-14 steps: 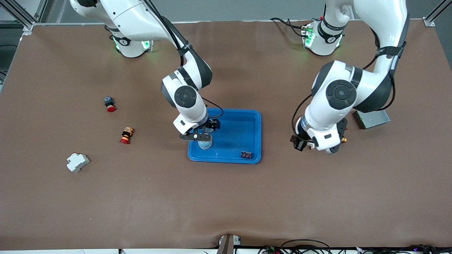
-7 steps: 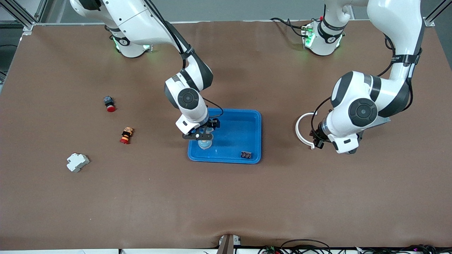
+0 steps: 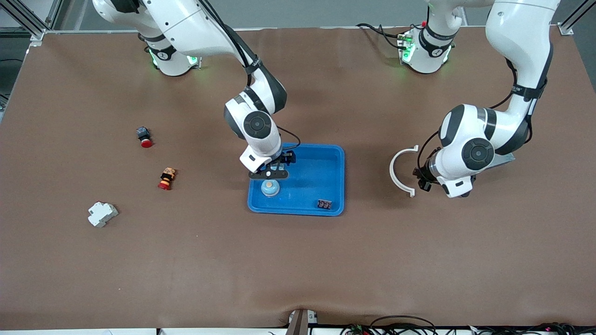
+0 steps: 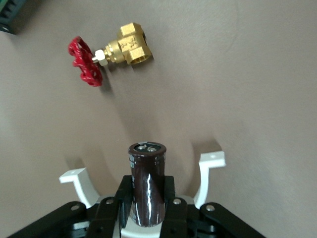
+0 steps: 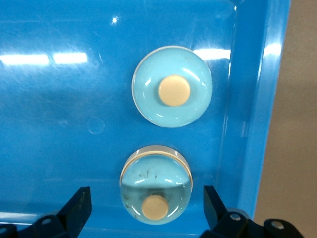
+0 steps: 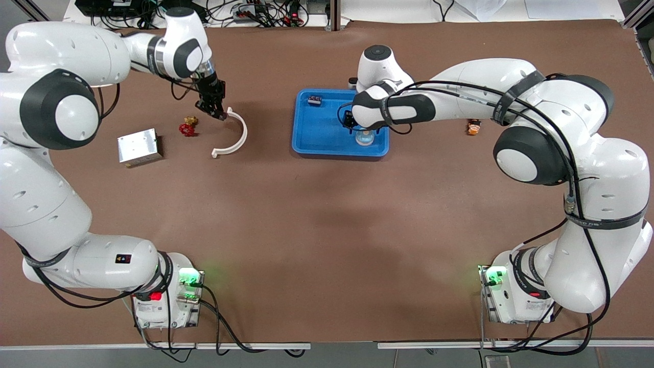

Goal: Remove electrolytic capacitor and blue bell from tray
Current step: 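Carry the capacitor toward the white clamp while the right gripper grasps a bell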

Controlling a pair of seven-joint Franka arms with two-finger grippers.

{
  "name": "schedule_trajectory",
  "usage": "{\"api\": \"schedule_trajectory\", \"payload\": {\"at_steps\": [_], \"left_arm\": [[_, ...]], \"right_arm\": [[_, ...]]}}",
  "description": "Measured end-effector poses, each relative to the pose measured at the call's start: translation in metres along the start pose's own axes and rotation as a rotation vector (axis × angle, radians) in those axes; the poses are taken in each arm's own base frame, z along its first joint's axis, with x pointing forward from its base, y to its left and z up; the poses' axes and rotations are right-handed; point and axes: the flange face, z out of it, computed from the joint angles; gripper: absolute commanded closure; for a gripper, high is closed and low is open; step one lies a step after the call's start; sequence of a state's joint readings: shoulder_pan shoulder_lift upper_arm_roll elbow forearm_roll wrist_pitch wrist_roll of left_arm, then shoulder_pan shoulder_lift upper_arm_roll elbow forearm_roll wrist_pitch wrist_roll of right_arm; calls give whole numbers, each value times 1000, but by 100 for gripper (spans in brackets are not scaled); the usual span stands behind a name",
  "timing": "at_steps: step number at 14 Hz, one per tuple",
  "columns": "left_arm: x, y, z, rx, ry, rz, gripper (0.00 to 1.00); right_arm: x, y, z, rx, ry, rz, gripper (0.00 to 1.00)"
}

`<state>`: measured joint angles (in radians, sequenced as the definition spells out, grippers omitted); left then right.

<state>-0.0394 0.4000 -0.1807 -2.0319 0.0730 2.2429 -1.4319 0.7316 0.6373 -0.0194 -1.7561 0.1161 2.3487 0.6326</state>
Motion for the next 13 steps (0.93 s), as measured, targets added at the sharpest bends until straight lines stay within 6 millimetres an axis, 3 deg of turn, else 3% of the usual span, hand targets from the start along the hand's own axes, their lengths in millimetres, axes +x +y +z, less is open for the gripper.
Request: {"api": "schedule_trajectory", "payload": {"at_steps": [4,5,6,7,8,9,11,13], "left_arm": [[3,-5,37,-4,-14,-8,100],[3,-5,41,0,-16,-8,83],[3,-5,44,3,-18,-8,59],[4,-5,46,4,-19,-9,53],[5,-5,46,4,-19,-10,31],[6,-5,45,1,-19,-13,0],[8,-4,44,-3,-18,-15,0],[8,-3,39,-9,-16,-16,0]], "right_arm": [[-1,3,13,-12,-13,2,0],[-2,4,15,-14,-15,3,0],[-2,4,18,-16,-16,3,0],[-2,4,20,-16,-16,3,0],[-2,4,21,-16,-15,3,0],[-2,5,22,-16,-15,3,14],[-2,5,23,-18,-17,4,45],[-2,5,23,-17,-16,4,68]]}}
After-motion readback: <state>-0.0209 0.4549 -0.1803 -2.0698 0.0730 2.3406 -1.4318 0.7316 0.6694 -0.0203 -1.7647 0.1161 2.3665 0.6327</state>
